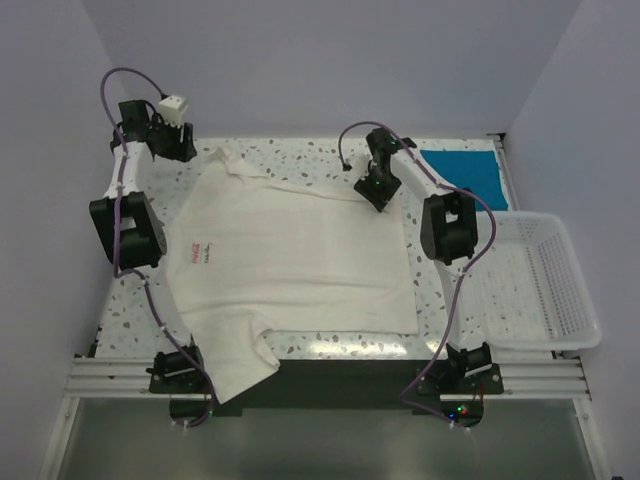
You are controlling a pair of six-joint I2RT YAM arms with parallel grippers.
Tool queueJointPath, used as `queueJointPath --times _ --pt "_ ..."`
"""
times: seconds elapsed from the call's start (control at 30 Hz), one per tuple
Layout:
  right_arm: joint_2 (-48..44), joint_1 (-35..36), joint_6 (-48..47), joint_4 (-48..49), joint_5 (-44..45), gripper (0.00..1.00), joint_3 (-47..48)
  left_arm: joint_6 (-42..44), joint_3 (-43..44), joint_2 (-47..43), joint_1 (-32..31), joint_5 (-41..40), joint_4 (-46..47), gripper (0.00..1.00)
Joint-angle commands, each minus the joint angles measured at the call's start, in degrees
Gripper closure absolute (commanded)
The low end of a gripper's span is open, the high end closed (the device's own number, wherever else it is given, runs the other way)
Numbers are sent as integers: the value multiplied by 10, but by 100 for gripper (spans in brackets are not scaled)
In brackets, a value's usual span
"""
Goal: Fold and stack the t-shirts
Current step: Fold the tshirt
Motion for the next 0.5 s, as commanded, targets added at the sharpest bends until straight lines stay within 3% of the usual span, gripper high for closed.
queueJointPath --times 0.0,0.2,0.47 --pt "-25 1 -21 30 37 50 -13 -4 1 19 -10 -21 70 36" --pt "-34 4 -36 40 57 64 -15 63 31 66 -26 -18 75 36" --pt "-30 9 -42 28 61 93 4 144 34 110 -33 28 120 37"
